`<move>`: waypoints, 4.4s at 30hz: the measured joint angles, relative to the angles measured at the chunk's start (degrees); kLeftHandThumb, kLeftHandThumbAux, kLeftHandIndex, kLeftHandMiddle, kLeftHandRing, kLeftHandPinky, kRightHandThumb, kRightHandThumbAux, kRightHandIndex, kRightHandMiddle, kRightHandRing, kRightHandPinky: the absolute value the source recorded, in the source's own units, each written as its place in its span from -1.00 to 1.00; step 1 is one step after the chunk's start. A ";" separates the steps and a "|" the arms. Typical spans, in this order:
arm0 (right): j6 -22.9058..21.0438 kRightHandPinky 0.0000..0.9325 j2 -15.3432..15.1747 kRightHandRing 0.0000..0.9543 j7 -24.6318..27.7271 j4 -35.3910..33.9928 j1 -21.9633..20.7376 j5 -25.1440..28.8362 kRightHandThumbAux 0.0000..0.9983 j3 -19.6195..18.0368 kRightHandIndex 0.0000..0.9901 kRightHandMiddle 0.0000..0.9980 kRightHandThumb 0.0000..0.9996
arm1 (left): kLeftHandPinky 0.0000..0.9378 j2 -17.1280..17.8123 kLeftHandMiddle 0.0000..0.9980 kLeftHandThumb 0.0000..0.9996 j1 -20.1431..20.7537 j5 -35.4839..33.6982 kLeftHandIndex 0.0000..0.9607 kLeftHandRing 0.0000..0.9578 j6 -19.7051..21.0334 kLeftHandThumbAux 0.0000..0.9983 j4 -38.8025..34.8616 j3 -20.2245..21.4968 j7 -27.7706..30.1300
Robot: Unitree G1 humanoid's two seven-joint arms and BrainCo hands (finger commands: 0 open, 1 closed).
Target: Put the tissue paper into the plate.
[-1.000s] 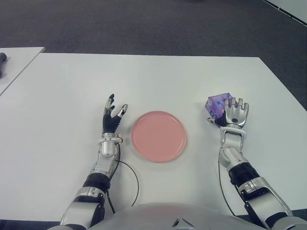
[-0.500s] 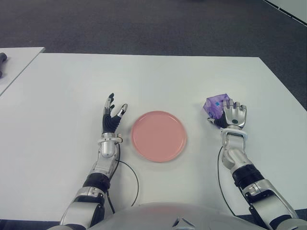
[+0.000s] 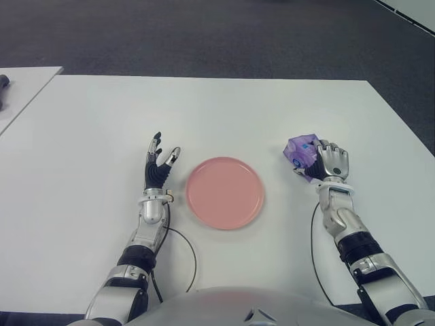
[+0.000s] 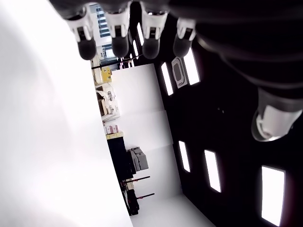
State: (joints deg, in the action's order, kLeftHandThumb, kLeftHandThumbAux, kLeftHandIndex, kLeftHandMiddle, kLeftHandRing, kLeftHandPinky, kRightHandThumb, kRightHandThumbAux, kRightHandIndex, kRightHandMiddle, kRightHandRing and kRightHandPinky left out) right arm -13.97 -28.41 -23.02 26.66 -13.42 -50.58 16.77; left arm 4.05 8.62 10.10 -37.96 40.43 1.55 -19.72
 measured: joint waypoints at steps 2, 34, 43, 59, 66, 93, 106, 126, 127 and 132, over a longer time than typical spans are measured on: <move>1.03 0.79 -0.03 0.69 -0.61 0.31 0.00 0.68 0.37 -0.07 -0.22 0.06 0.70 | -1.00 0.00 -1.00 -1.00 -0.07 0.00 -1.00 -1.00 0.16 -0.13 -0.06 0.03 0.00; 3.57 0.80 0.76 0.75 -1.83 -1.79 1.28 2.81 0.36 -0.14 -0.20 0.07 0.71 | -1.00 -0.02 -1.00 -1.00 -0.33 -0.74 -1.00 -1.00 0.40 -0.09 -0.49 0.33 0.40; 2.50 0.82 1.76 0.76 -1.82 -3.11 1.80 3.32 0.36 -1.04 -0.20 0.07 0.71 | -1.00 -0.01 -1.00 -1.00 -0.32 -0.95 -1.00 -1.00 0.39 -0.09 -0.49 0.33 0.50; -6.37 0.81 4.65 0.78 9.83 -27.16 9.50 5.34 0.36 -6.20 -0.20 0.06 0.71 | -1.00 0.13 -1.00 -1.00 -0.09 -0.59 -1.00 -1.00 0.41 -0.09 -0.61 0.36 0.49; -5.62 0.76 7.73 0.78 6.43 -35.50 7.80 5.84 0.36 -10.28 -0.20 0.07 0.71 | -1.00 0.00 -1.00 -1.00 0.02 -0.49 -1.00 -1.00 0.77 -0.10 -0.63 0.31 0.49; 10.20 0.80 11.92 0.80 1.05 -40.20 1.37 7.22 0.36 -8.30 -0.19 0.07 0.71 | -1.00 -0.07 -1.00 -1.00 0.18 -0.48 -1.00 -1.00 1.56 -0.14 -0.61 0.34 0.34; 17.78 0.79 14.52 0.80 3.37 -36.71 1.37 5.16 0.36 1.40 -0.19 0.06 0.71 | -1.00 -0.01 -1.00 -1.00 0.21 0.00 -1.00 -1.00 1.72 -0.14 -0.72 0.20 0.33; 30.11 0.79 11.86 0.76 12.45 -35.85 2.36 4.21 0.35 9.65 -0.19 0.08 0.71 | -1.00 -0.25 -1.00 -1.00 -0.75 0.04 -1.00 -1.00 3.24 -0.17 -2.26 -0.01 0.36; 30.56 0.79 12.02 0.76 12.73 -35.76 2.35 4.22 0.35 9.87 -0.19 0.08 0.71 | -1.00 -0.25 -1.00 -1.00 -0.75 0.10 -1.00 -1.00 3.26 -0.17 -2.26 -0.01 0.34; 31.40 0.78 12.82 0.77 13.13 -34.21 1.95 3.28 0.35 11.32 -0.19 0.08 0.71 | -1.00 -0.23 -1.00 -1.00 -0.71 1.01 -1.00 -1.00 3.27 -0.17 -2.24 -0.03 -0.41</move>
State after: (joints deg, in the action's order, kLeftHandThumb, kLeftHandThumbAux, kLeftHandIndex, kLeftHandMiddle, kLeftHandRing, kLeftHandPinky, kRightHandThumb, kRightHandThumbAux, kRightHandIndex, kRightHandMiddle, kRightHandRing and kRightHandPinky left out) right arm 17.43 -15.60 -9.89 -7.55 -11.47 -47.30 28.09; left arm 3.83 7.91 11.11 -34.69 38.19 1.52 -20.13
